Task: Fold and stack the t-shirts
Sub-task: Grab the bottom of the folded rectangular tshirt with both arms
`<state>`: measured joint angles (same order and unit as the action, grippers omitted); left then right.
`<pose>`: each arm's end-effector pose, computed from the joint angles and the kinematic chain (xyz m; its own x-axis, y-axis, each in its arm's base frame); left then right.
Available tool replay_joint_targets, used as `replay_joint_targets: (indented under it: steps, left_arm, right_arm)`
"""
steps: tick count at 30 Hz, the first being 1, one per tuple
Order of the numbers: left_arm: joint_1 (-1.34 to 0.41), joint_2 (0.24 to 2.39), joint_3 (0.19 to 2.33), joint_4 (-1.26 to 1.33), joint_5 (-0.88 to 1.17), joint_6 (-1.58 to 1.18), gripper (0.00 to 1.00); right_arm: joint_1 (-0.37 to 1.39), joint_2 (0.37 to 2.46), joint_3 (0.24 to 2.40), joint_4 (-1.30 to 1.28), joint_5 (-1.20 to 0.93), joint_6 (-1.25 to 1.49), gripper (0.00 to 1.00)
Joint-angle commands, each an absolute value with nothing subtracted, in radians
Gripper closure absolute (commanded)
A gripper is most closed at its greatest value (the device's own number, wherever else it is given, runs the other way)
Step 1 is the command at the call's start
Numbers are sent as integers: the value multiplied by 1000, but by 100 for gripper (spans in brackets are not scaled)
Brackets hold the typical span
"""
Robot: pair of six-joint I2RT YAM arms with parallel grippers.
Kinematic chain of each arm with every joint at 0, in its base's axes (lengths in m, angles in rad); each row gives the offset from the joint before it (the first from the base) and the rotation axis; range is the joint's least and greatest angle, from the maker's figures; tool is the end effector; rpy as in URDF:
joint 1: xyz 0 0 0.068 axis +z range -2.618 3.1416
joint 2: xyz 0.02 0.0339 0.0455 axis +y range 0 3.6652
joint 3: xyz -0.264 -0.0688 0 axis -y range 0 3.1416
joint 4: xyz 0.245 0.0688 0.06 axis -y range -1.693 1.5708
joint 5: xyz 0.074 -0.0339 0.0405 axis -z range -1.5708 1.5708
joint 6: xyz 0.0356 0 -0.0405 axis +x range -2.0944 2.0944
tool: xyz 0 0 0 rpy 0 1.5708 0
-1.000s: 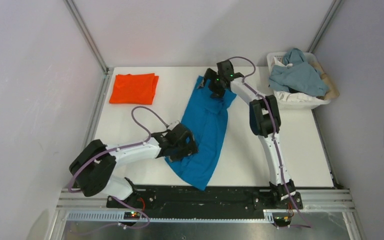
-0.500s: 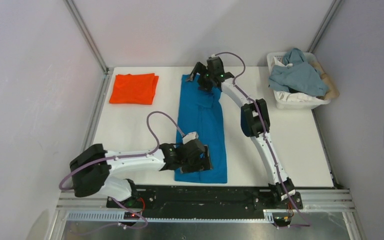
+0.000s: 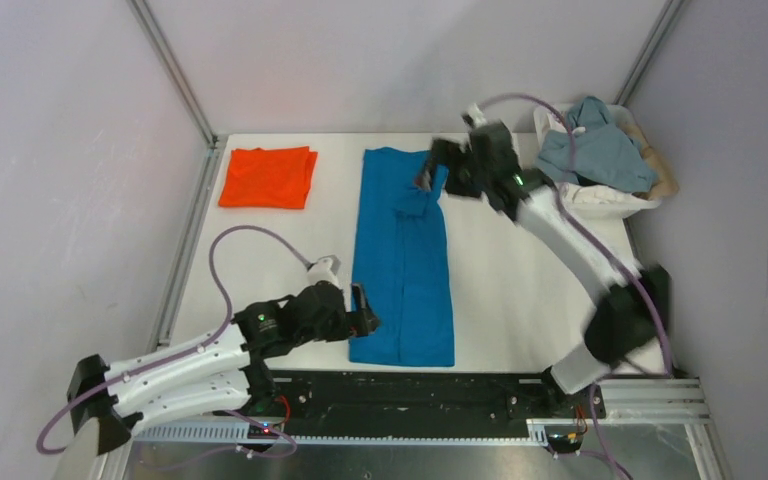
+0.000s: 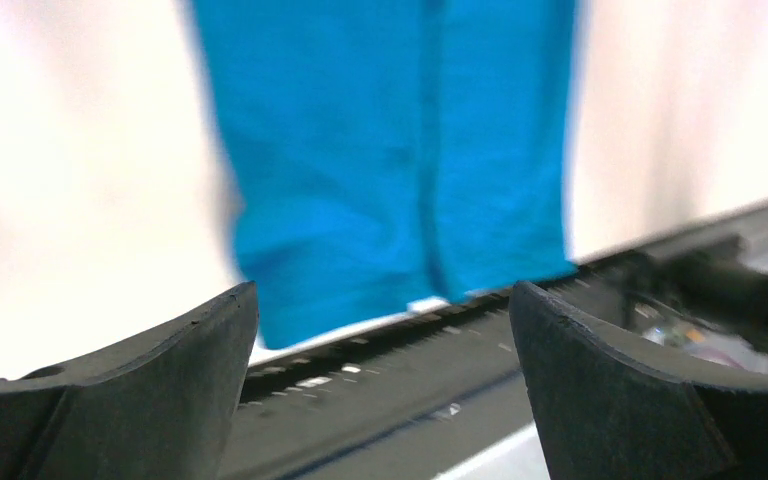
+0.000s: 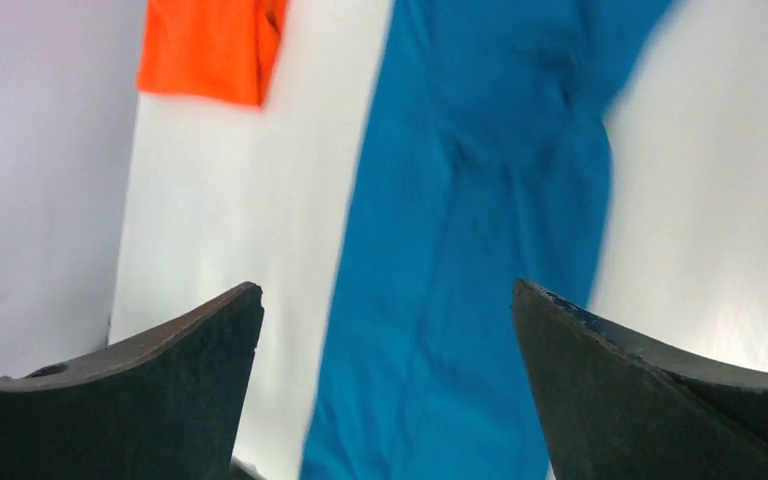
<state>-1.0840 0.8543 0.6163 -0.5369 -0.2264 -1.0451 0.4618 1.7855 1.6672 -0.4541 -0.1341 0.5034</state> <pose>0.0896 -0.1523 0.2371 -0.8443 -0.2066 -0.4944 0.1115 0.8348 -0.5392 0.3725 0.1907 0.3429 -0.6863 0.1924 -0.7014 -0.2410 0.8497 0.4689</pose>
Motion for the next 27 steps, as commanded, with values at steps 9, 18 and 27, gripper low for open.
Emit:
replay_joint_targets:
  steps: [9,18,27]
  left_arm:
    - [-957,768,385,-567,-137,-992,22]
    - [-958,804,318,-432,-51,-1009,42]
    - [-957,905,324,-376,-72,-1008,53]
  right_arm:
    - [738,1034,648,-484,43,767,1]
    - [932,868,425,-469,-24,988,11]
    - [972,926,335,-292,-67,1044,28]
